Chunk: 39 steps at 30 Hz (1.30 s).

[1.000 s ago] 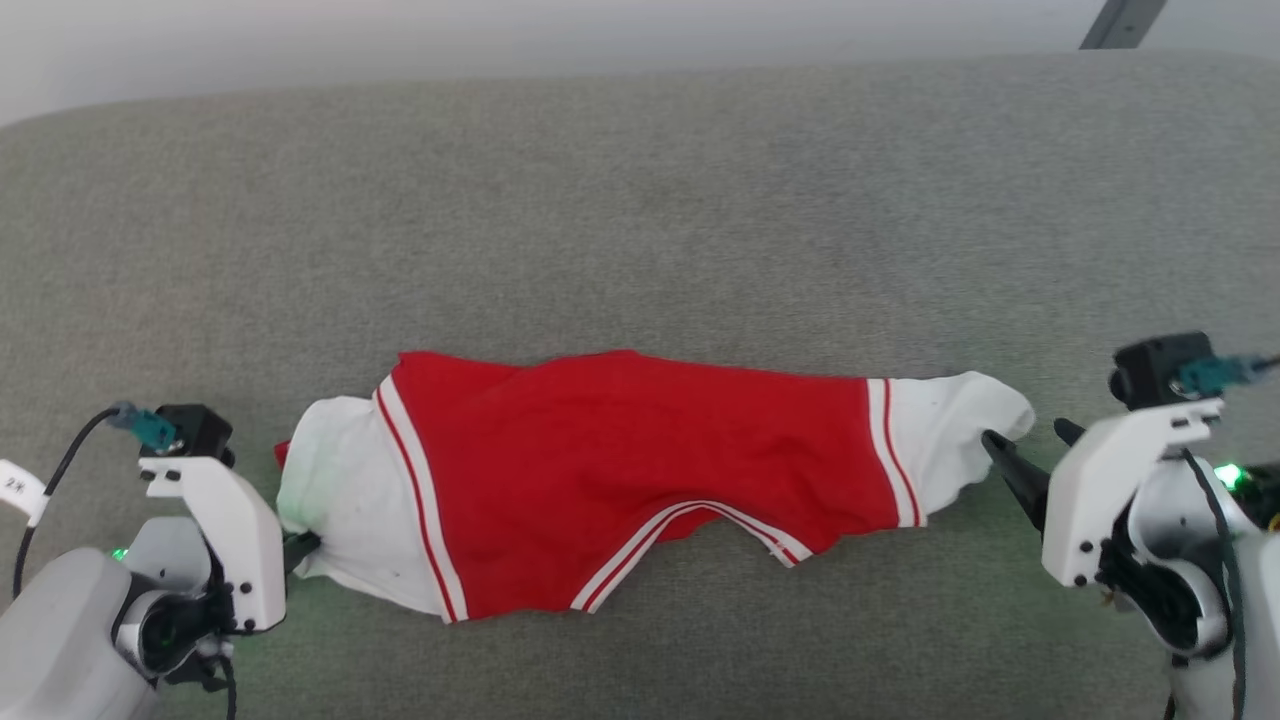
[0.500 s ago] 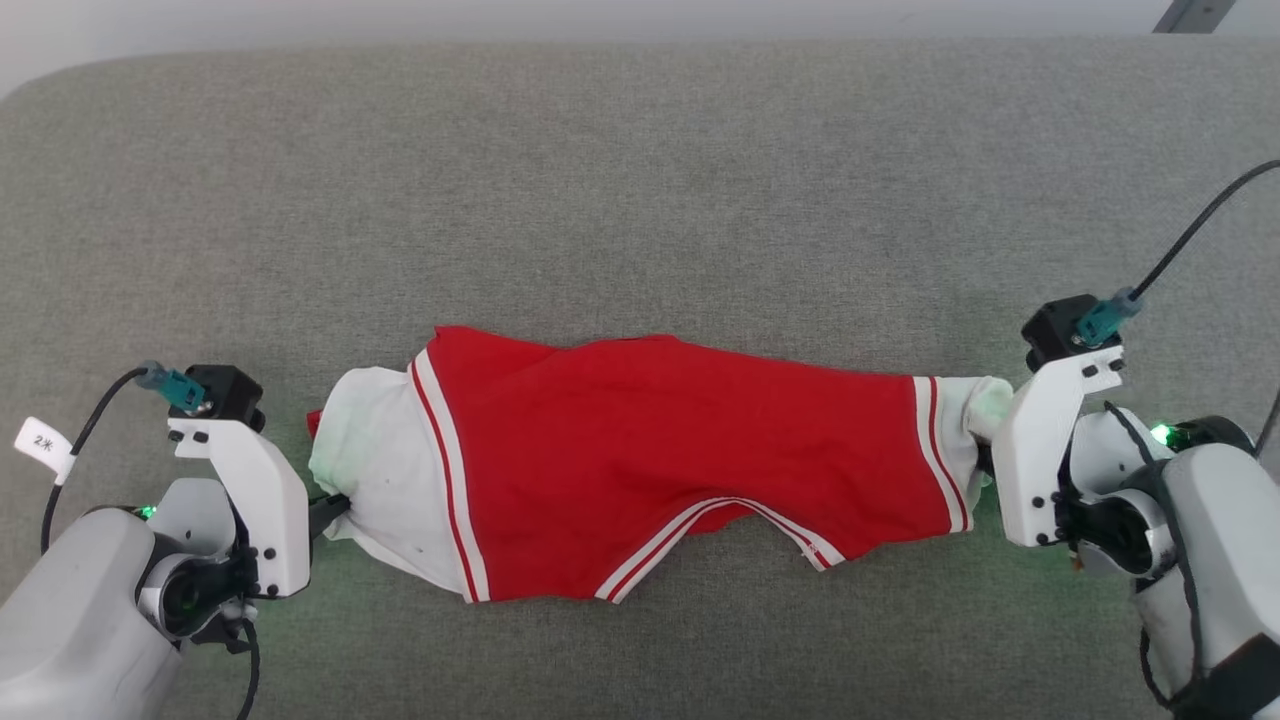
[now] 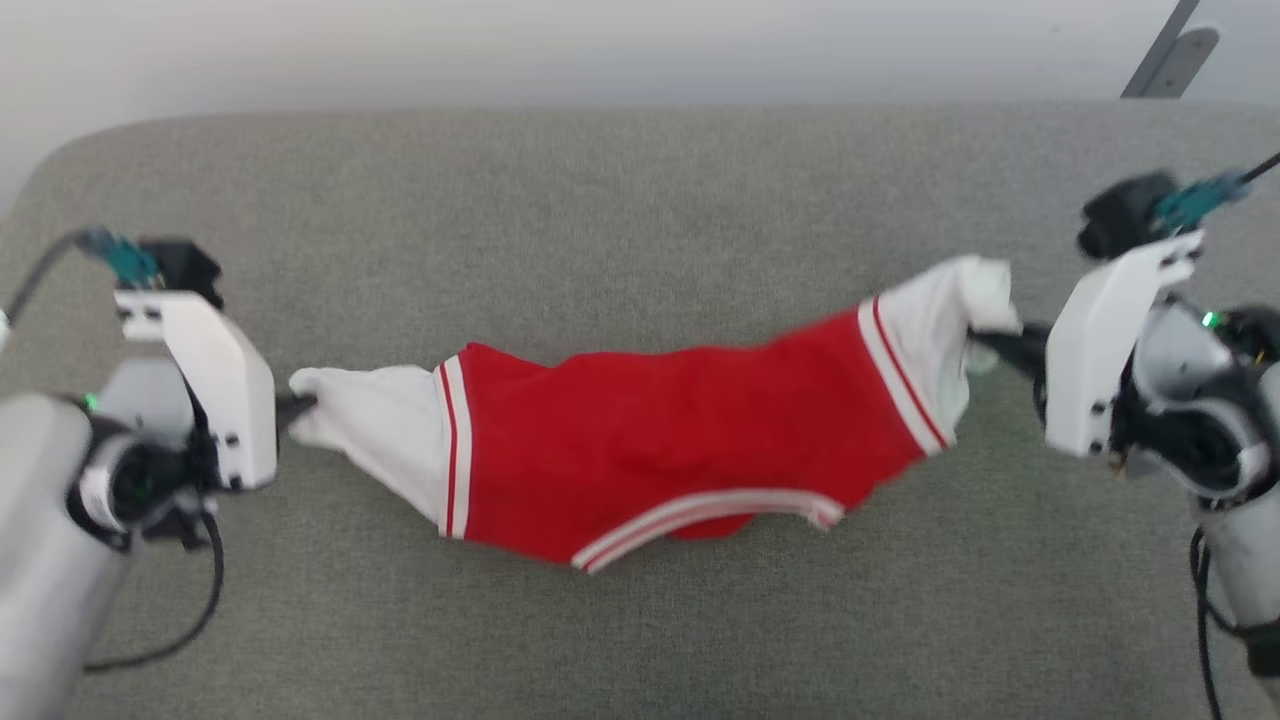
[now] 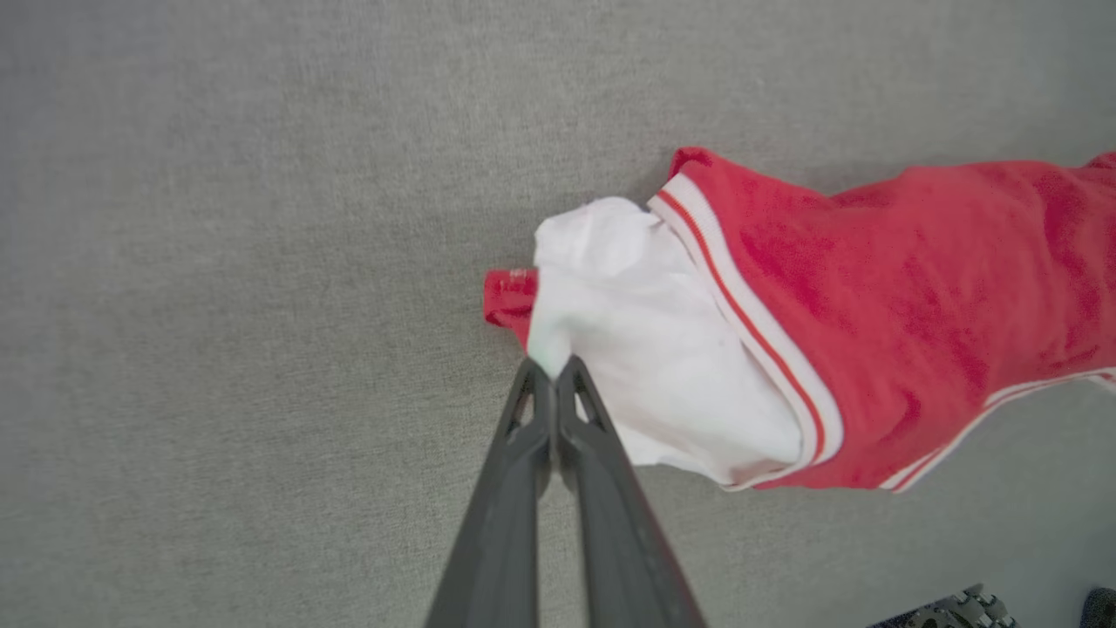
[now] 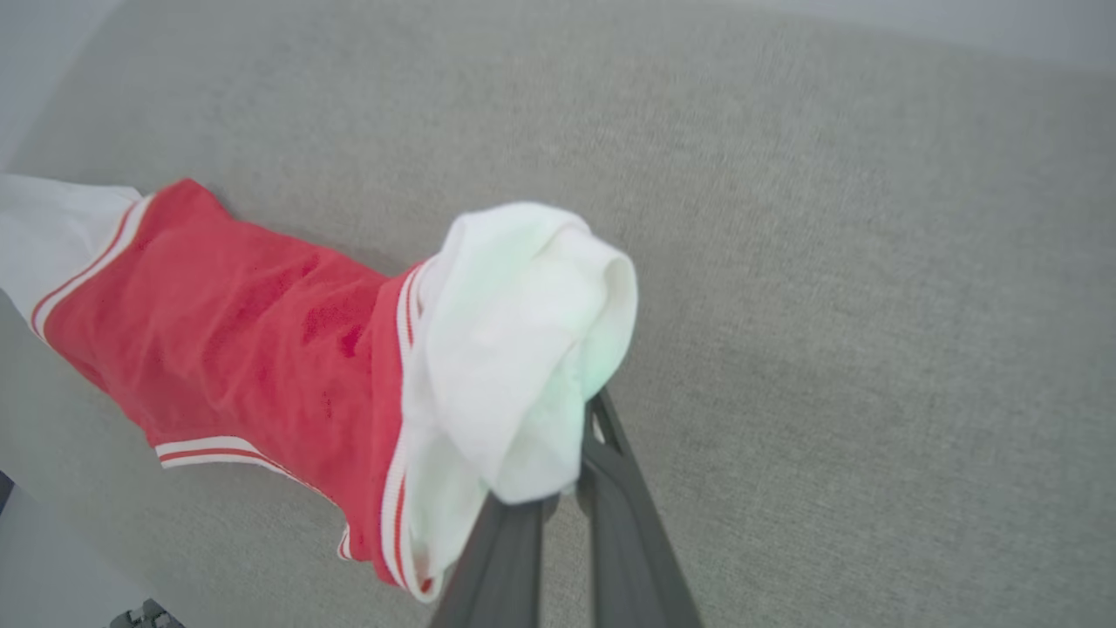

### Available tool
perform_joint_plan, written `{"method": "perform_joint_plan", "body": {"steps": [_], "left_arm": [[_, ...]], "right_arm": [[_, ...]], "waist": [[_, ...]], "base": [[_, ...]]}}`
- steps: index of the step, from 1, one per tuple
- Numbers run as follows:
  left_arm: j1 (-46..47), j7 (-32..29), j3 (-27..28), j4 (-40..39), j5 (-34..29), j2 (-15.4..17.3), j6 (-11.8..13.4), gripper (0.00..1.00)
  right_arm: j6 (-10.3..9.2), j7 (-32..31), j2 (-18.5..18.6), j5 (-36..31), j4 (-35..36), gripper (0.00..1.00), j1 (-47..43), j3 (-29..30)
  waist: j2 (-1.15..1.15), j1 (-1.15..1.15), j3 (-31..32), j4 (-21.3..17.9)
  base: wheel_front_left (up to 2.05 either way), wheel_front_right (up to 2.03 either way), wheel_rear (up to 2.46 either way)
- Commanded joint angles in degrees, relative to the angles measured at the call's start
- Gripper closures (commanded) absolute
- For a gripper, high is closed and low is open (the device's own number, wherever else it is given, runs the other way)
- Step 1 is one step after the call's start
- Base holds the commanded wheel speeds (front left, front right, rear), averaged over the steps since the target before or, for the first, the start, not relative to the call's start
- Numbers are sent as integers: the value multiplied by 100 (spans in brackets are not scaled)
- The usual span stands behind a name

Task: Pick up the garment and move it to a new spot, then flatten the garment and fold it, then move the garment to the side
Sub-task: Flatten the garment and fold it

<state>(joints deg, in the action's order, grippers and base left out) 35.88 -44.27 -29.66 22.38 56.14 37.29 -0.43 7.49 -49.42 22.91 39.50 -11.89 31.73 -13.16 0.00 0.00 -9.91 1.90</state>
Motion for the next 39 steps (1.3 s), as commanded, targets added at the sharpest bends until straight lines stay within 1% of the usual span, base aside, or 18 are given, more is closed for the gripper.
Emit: {"method": "perform_joint_plan", "body": {"steps": [1,6,9,11,12,19,22,27,33,34,35,36,37,38,39], "left_arm": [[164,-109,53,-178,20,54,75,100],[670,-533,188,-739,24,244,377,100],[1022,-681,252,-901,-12,263,494,100],[1262,-716,304,-920,-8,228,529,100],[1506,-707,328,-889,-57,201,516,100],[2375,-451,414,-514,-187,-57,323,100],[2692,-314,442,-284,-160,-209,214,100],[3208,-170,418,87,-255,-370,79,100],[3598,-4,382,433,-359,-480,-58,100],[3744,122,405,560,-385,-556,-94,100],[3744,122,405,560,-385,-556,-94,100],[3902,302,397,735,-489,-593,-144,100],[3902,302,397,735,-489,-593,-144,100],[4083,583,411,905,-594,-636,-211,100],[4083,583,411,905,-594,-636,-211,100]], "right_arm": [[0,-7,0,79,108,100,121,66],[0,-104,-13,155,385,100,437,249],[0,-88,-107,220,477,100,678,375],[0,18,-179,219,501,100,891,463],[0,103,-209,176,471,100,1098,483],[0,550,-545,103,21,100,1953,602],[0,685,-678,53,-247,100,2293,644],[0,755,-920,-104,-668,100,2856,756],[0,986,-997,-394,-1075,100,3282,717],[0,1122,-1056,-459,-1266,100,3426,707],[0,1122,-1056,-459,-1266,100,3426,707],[0,1302,-1068,-581,-1478,100,3556,637],[0,1302,-1068,-581,-1478,100,3556,637],[0,1579,-1105,-668,-1741,100,3706,623],[0,1579,-1105,-668,-1741,100,3706,623]], "waist": [[0,0,125,-7],[0,0,394,-15],[0,0,531,-33],[0,0,618,-42],[0,0,692,-51],[0,0,899,-93],[0,0,957,-94],[0,0,996,-116],[0,0,941,-145],[0,0,854,-156],[0,0,854,-156],[0,0,725,-165],[0,0,725,-165],[0,0,565,-175],[0,0,565,-175]], "base": [[0,0,0],[0,0,0],[0,0,0],[0,0,0],[0,0,0],[0,0,0],[0,0,0],[0,0,0],[0,0,0],[0,0,0],[0,0,0],[0,0,0],[0,0,0],[0,0,0],[0,0,0]]}}
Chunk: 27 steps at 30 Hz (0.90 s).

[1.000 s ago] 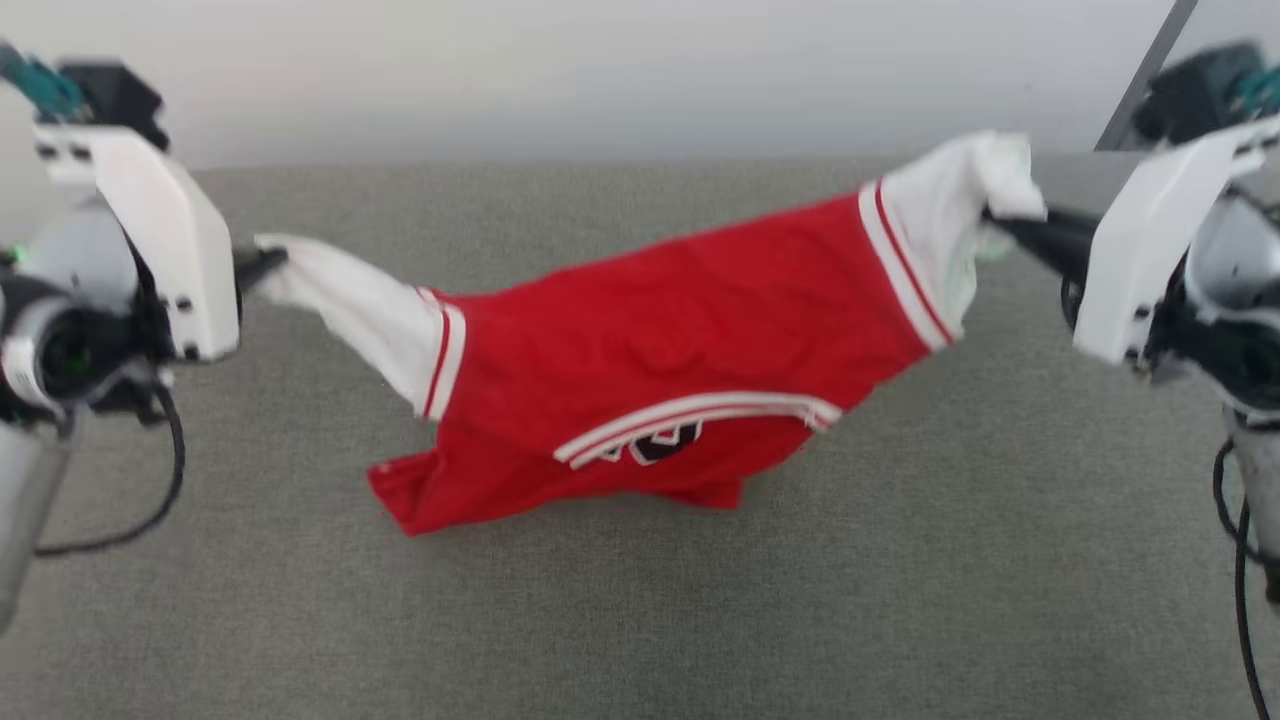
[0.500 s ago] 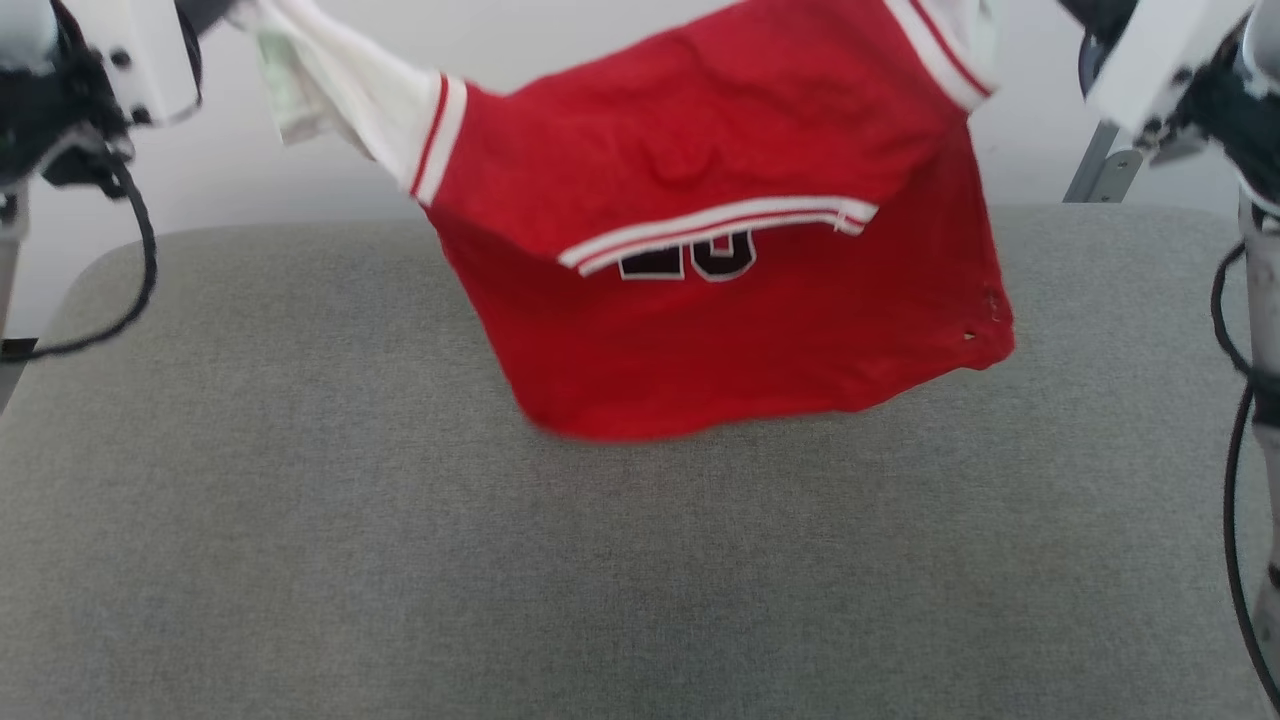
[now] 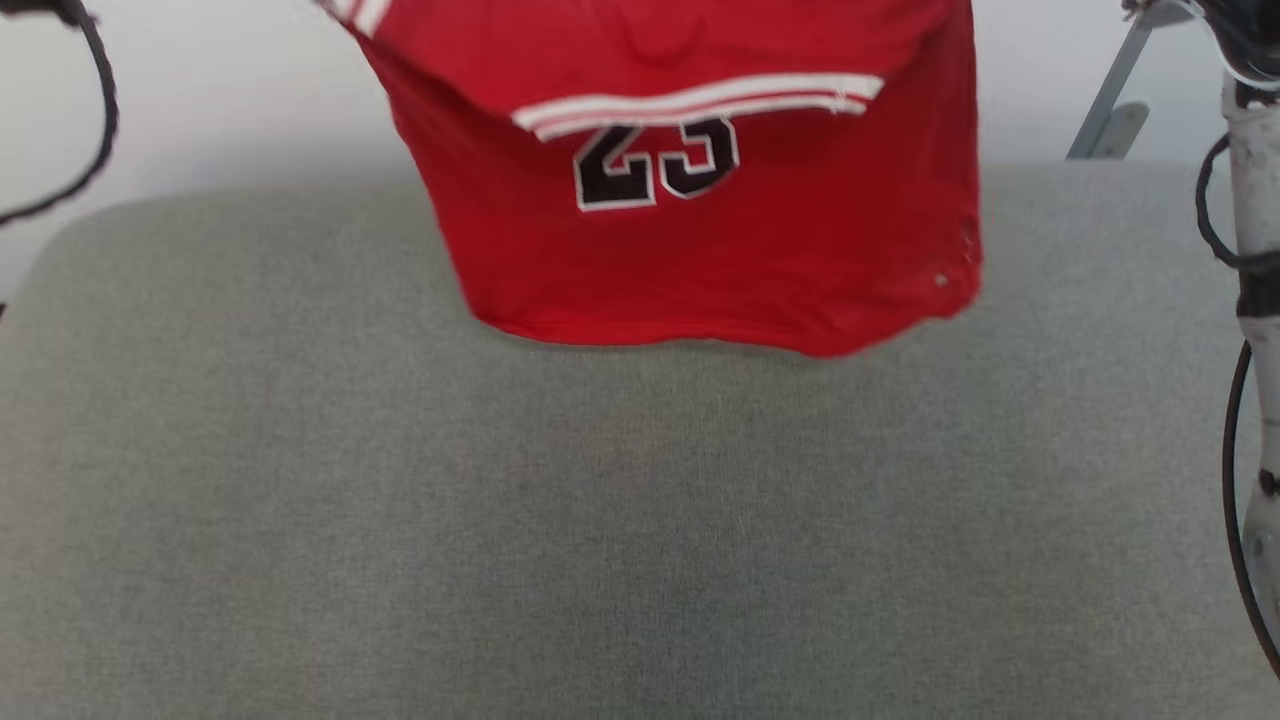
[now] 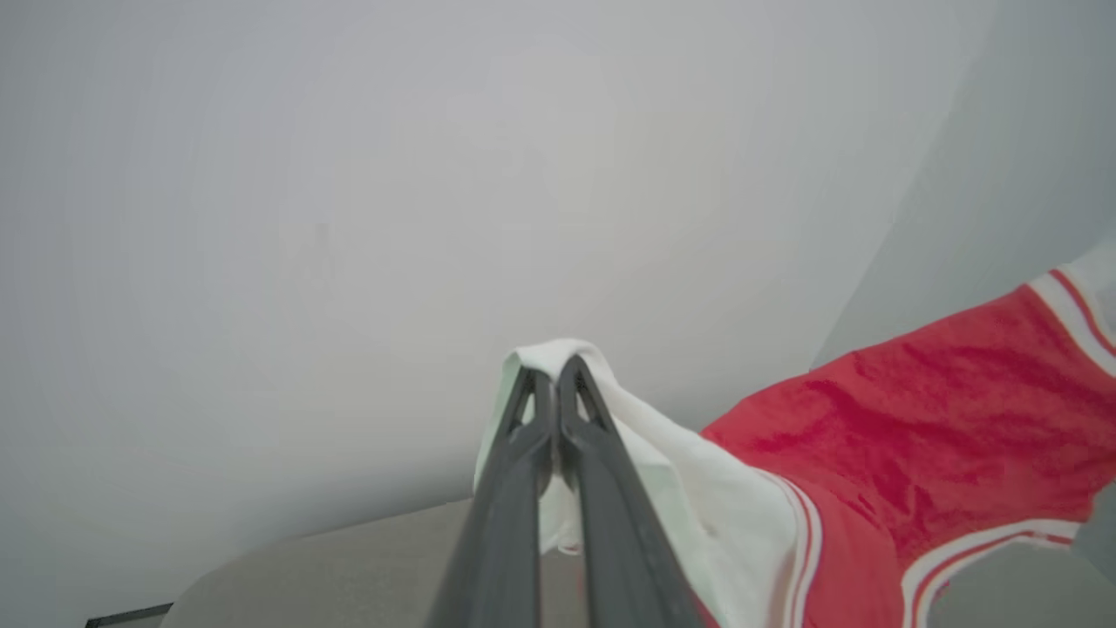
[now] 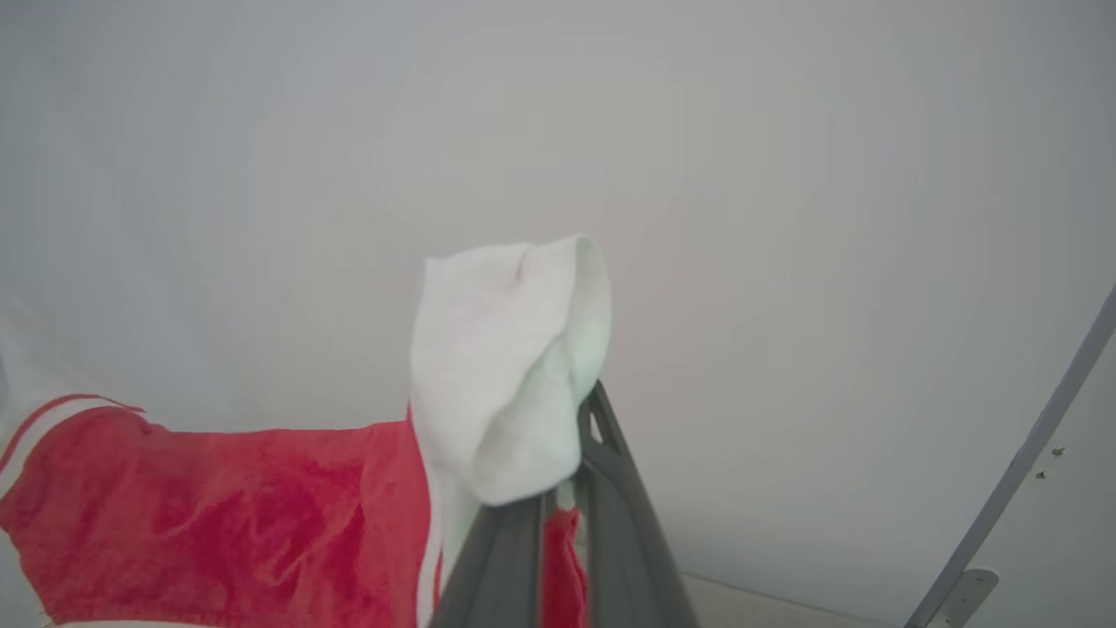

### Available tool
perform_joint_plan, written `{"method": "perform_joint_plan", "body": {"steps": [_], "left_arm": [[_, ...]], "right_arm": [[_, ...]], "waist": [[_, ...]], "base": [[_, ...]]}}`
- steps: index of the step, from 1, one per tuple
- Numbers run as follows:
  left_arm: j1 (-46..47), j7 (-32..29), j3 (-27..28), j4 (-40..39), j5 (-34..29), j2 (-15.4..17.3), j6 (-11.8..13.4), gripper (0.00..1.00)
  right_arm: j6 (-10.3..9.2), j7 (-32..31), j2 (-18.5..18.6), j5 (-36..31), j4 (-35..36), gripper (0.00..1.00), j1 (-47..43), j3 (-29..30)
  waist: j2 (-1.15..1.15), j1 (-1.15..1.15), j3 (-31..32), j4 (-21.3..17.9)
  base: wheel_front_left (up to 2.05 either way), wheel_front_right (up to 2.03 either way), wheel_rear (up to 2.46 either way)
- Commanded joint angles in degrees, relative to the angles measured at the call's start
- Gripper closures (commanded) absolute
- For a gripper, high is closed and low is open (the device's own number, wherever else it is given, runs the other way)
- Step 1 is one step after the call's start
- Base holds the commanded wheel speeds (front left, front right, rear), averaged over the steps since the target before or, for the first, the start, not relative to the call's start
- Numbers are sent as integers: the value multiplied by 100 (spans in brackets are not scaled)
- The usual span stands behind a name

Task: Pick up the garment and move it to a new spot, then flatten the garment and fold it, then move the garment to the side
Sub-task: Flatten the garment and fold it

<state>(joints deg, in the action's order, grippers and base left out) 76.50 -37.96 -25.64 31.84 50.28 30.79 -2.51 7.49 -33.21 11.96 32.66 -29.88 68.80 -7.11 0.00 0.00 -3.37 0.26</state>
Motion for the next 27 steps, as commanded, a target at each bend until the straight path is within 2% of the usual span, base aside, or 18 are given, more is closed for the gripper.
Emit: {"method": "perform_joint_plan", "body": {"steps": [1,8,15,17,18,23,27], "left_arm": [[103,85,22,77,-16,-23,-27,100],[848,1294,-6,875,-451,-257,-220,100],[1616,3213,-53,1442,-1063,-406,-350,100],[1720,3662,-62,1586,-1060,-487,-401,100],[1796,4079,-101,1683,-1093,-523,-443,100],[1493,4563,-371,2037,-1044,-608,-494,100],[1105,4370,-727,2152,-765,-636,-493,100]], "right_arm": [[0,115,-18,-73,-90,100,86,-29],[0,1486,-100,-569,-1139,100,840,-339],[-1,3493,-91,-1447,-2154,100,1706,-485],[-1,4019,-93,-1738,-2422,100,1903,-468],[-1,4346,-102,-1963,-2714,100,2040,-505],[-1,4446,-195,-2109,-3420,100,1969,-719],[-1,4163,-279,-1749,-3816,100,1684,-933]], "waist": [[0,0,-176,-18],[0,0,-899,11],[0,0,-1482,99],[0,0,-1593,145],[0,0,-1685,206],[0,0,-1827,365],[0,0,-1827,454]], "base": [[0,0,0],[0,0,0],[0,0,0],[0,0,0],[0,0,0],[0,0,0],[0,0,0]]}}
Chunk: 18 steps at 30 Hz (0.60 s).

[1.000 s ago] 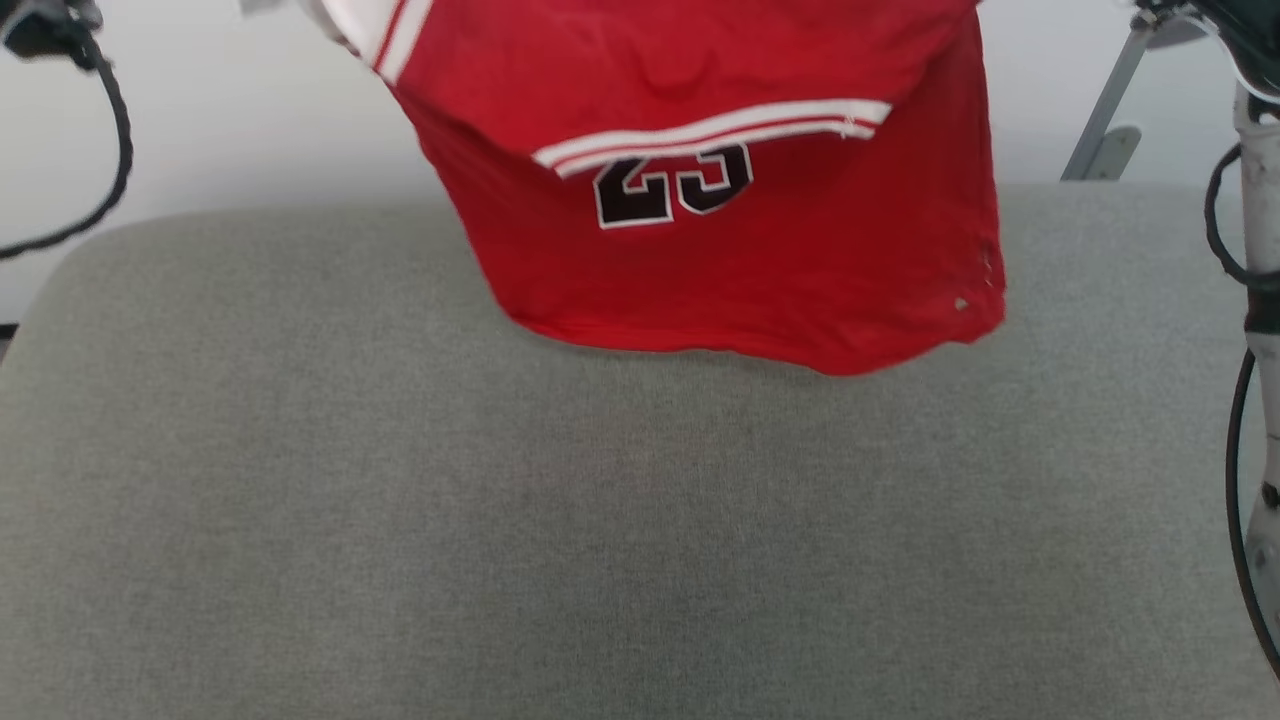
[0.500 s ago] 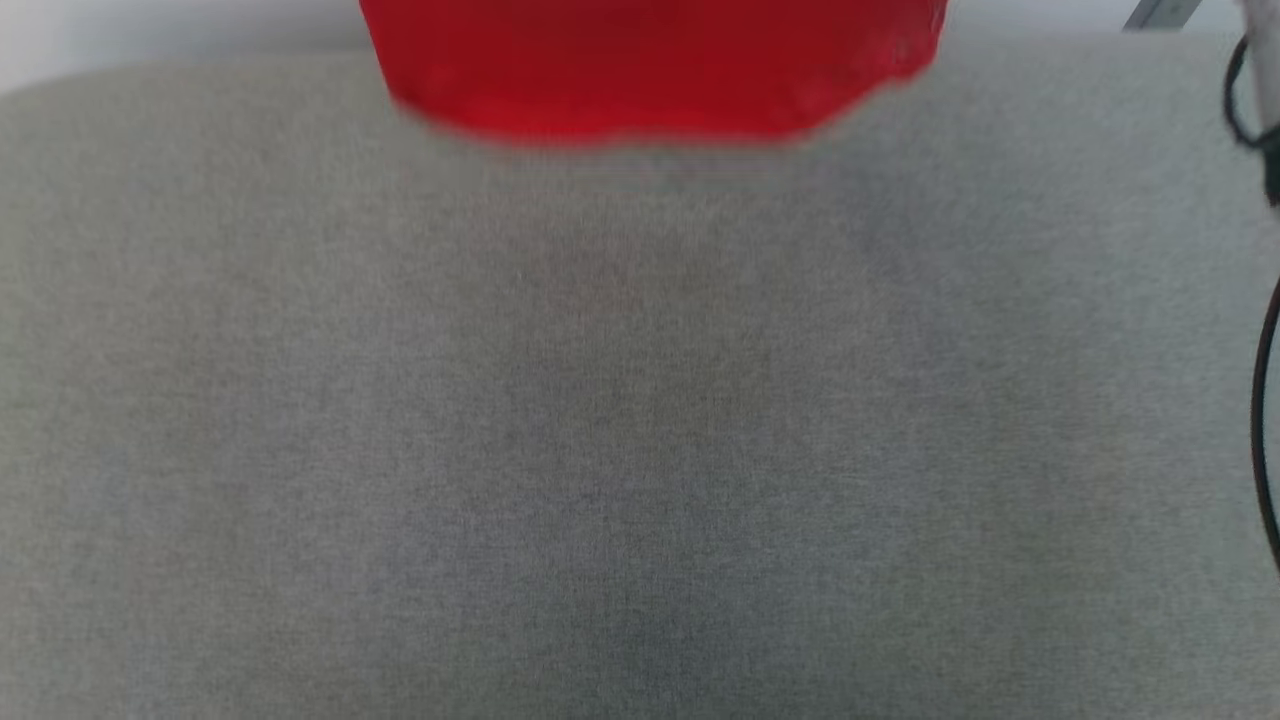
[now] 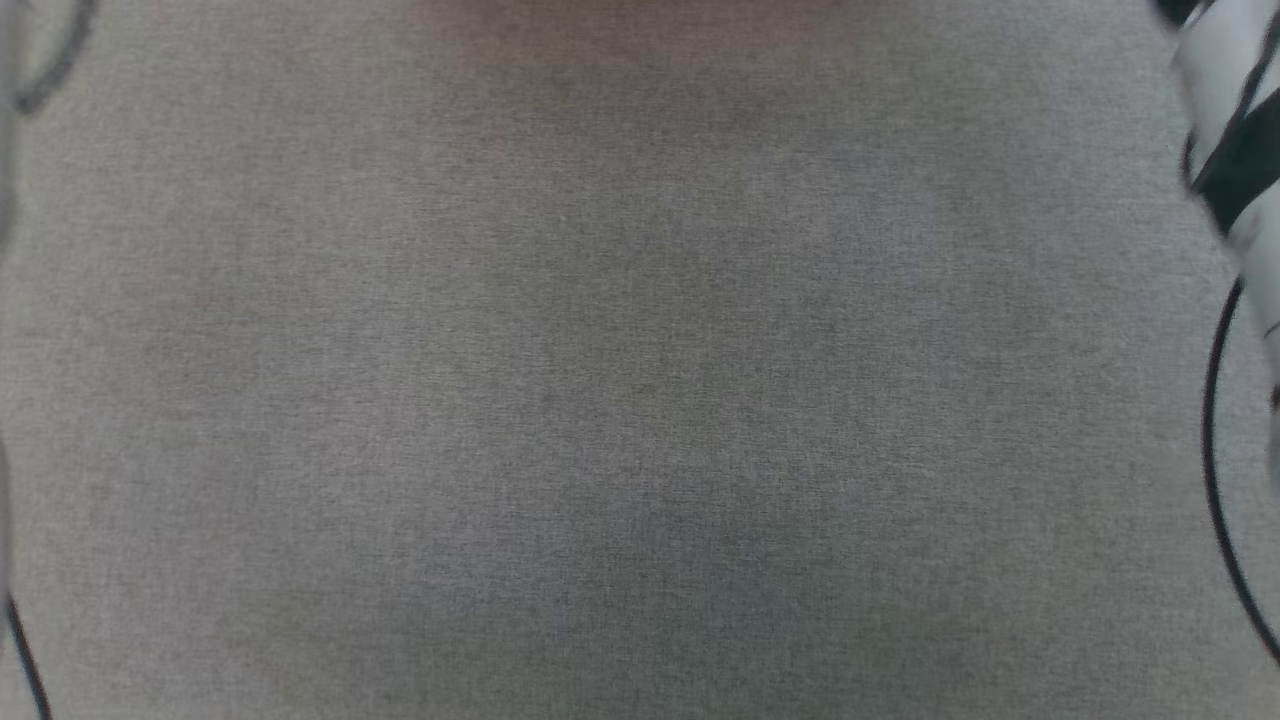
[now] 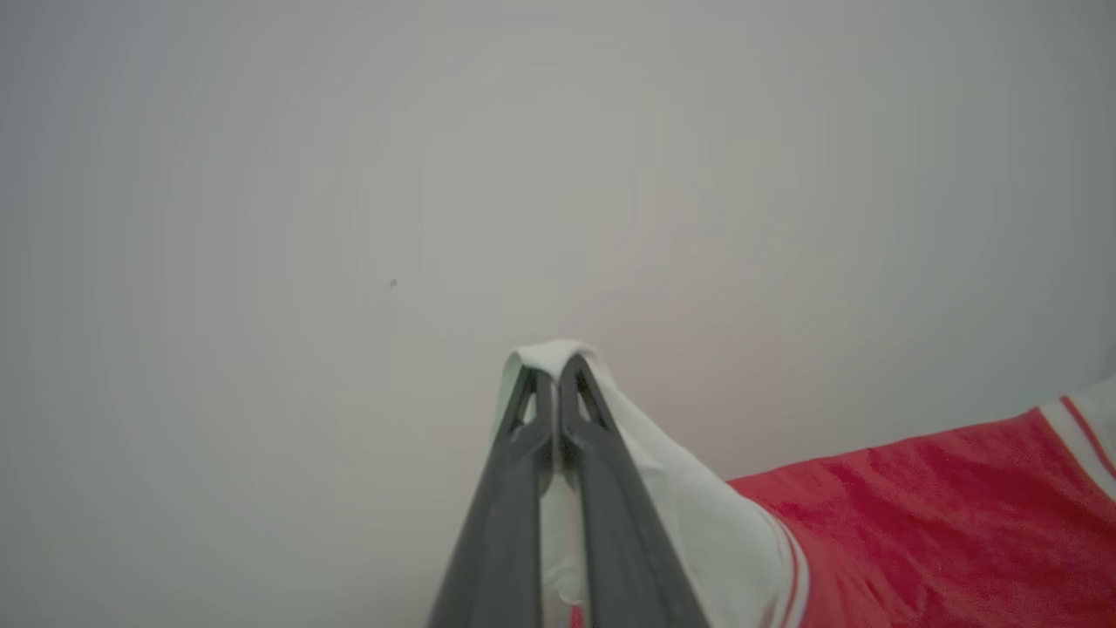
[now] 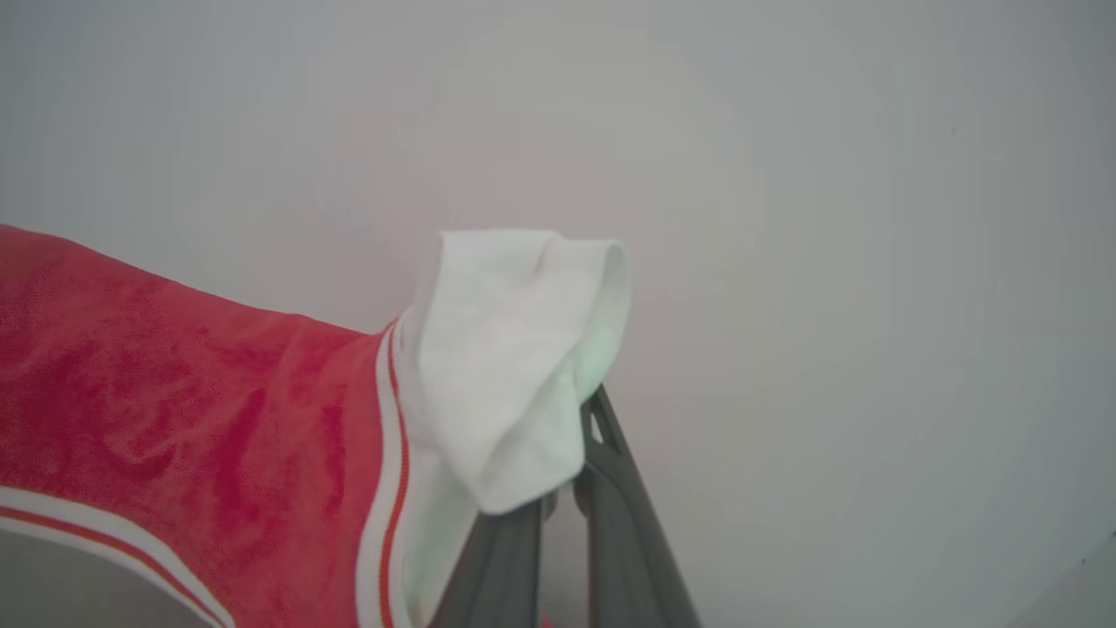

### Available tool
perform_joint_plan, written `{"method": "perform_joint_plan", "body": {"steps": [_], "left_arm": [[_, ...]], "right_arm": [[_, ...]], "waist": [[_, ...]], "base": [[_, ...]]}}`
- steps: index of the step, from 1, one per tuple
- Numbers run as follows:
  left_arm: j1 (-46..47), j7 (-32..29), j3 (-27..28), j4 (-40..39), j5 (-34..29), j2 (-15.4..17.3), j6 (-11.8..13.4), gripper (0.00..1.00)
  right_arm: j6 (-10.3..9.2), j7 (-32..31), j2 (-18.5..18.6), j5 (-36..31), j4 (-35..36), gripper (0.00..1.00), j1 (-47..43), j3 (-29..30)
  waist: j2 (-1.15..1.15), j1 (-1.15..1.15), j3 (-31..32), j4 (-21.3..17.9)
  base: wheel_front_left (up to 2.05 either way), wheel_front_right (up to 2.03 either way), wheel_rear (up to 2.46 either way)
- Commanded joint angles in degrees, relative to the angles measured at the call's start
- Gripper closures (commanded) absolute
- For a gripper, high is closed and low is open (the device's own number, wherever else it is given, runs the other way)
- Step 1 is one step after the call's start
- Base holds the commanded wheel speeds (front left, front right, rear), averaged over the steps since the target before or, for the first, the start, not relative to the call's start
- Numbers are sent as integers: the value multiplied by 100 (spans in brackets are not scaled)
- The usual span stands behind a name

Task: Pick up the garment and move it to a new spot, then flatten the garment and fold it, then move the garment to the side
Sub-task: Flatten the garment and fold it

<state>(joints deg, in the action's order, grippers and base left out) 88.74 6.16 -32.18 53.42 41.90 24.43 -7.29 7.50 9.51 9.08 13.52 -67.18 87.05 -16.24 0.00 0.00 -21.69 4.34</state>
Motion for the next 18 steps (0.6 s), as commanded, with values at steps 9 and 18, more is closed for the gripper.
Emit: {"method": "perform_joint_plan", "body": {"steps": [9,18], "left_arm": [[-1411,-1331,-1006,-173,949,253,-17,100],[-2591,-2546,-1398,-804,1775,788,-17,100]], "right_arm": [[-2,-1500,113,1604,349,100,-1278,-933],[-2,-2721,731,2883,1484,100,-2476,-1460]], "waist": [[0,0,287,163],[0,0,656,143]], "base": [[0,0,0],[0,0,0]]}}
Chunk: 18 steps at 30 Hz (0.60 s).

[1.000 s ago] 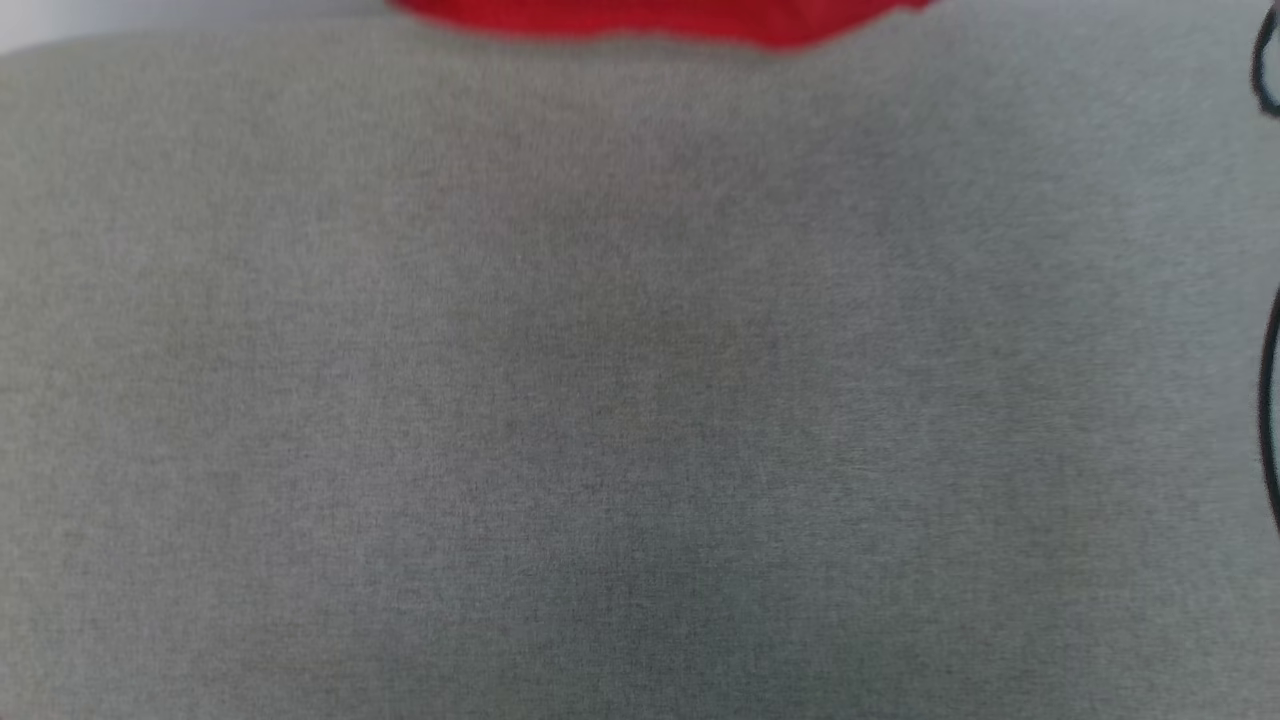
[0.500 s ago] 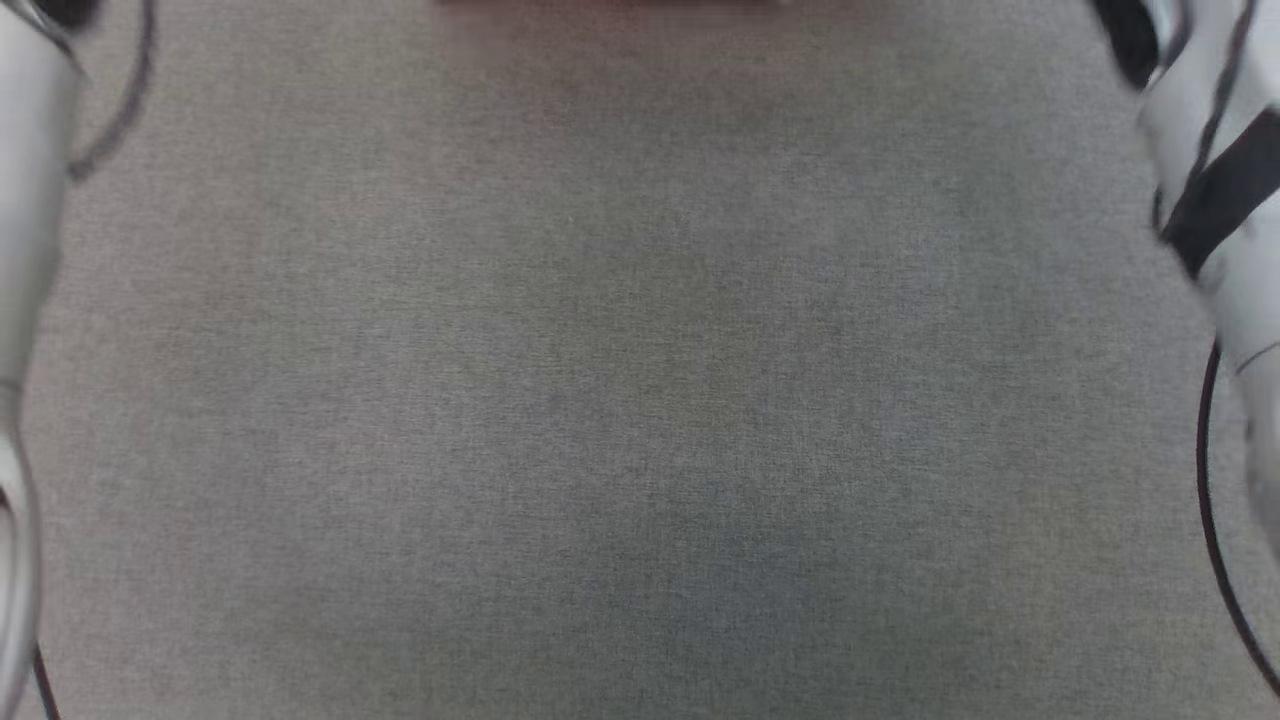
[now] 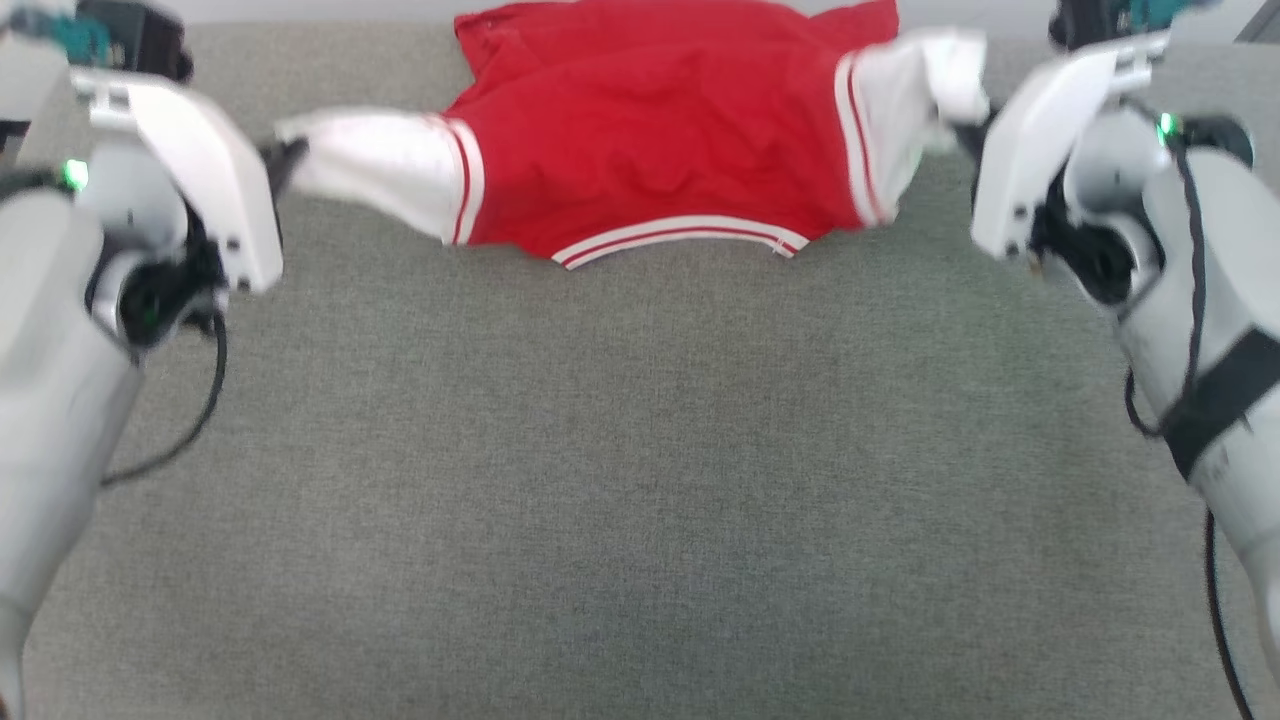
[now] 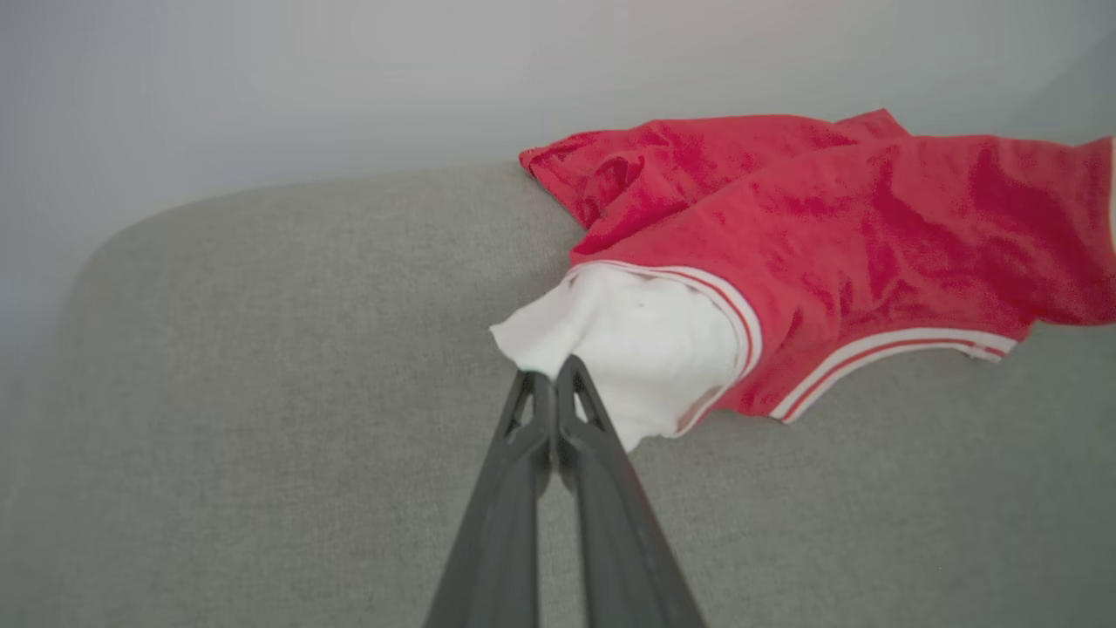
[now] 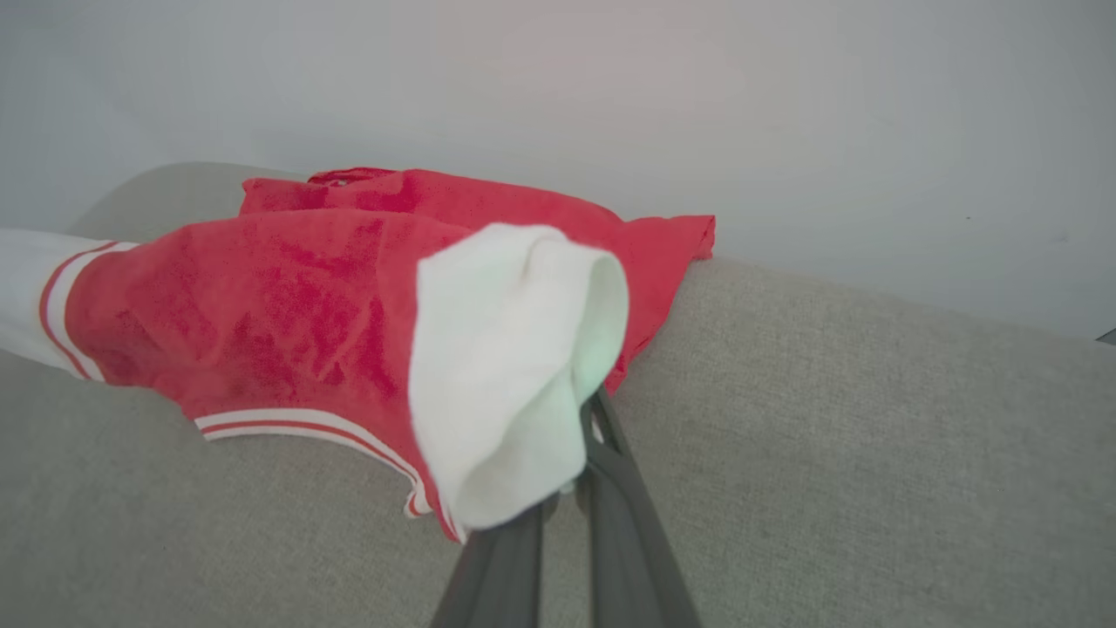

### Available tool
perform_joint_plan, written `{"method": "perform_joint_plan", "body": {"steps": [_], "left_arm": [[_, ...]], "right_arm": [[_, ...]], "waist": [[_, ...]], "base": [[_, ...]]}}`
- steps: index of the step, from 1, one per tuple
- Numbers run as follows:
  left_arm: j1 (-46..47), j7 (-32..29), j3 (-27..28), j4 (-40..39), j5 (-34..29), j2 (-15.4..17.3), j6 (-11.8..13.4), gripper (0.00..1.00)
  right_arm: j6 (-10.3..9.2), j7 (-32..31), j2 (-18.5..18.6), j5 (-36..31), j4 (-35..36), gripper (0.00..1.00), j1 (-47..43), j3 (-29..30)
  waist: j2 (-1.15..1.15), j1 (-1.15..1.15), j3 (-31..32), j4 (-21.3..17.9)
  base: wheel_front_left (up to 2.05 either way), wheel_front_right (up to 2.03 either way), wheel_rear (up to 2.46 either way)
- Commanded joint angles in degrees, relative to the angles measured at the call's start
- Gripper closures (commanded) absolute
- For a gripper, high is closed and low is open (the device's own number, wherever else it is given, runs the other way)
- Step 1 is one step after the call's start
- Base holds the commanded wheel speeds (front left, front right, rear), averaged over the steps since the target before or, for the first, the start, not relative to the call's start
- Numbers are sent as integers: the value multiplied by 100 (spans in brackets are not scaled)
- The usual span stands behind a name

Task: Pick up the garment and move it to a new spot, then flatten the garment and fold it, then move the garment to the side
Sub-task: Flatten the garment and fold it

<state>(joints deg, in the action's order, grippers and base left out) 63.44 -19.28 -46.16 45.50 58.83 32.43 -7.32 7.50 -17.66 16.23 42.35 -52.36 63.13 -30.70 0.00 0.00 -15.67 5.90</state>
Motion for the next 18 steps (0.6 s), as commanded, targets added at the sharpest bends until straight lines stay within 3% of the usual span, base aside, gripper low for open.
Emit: {"method": "perform_joint_plan", "body": {"steps": [1,4,8,18], "left_arm": [[-215,-96,3,-112,139,63,-14,100],[-713,-344,-22,-501,333,347,59,100],[-1441,-581,23,-1274,601,711,390,100],[-3349,-632,283,-3855,1266,1863,1727,100]], "right_arm": [[-2,-149,105,85,150,100,-228,-83],[-2,-541,357,412,577,100,-647,-141],[-2,-1024,697,660,1104,100,-1235,-154],[-2,-2277,1443,1059,2592,100,-2811,327]], "waist": [[0,0,97,-20],[0,0,227,-46],[0,0,348,-64],[0,0,560,-90]], "base": [[0,0,0],[0,0,0],[0,0,0],[0,0,0]]}}
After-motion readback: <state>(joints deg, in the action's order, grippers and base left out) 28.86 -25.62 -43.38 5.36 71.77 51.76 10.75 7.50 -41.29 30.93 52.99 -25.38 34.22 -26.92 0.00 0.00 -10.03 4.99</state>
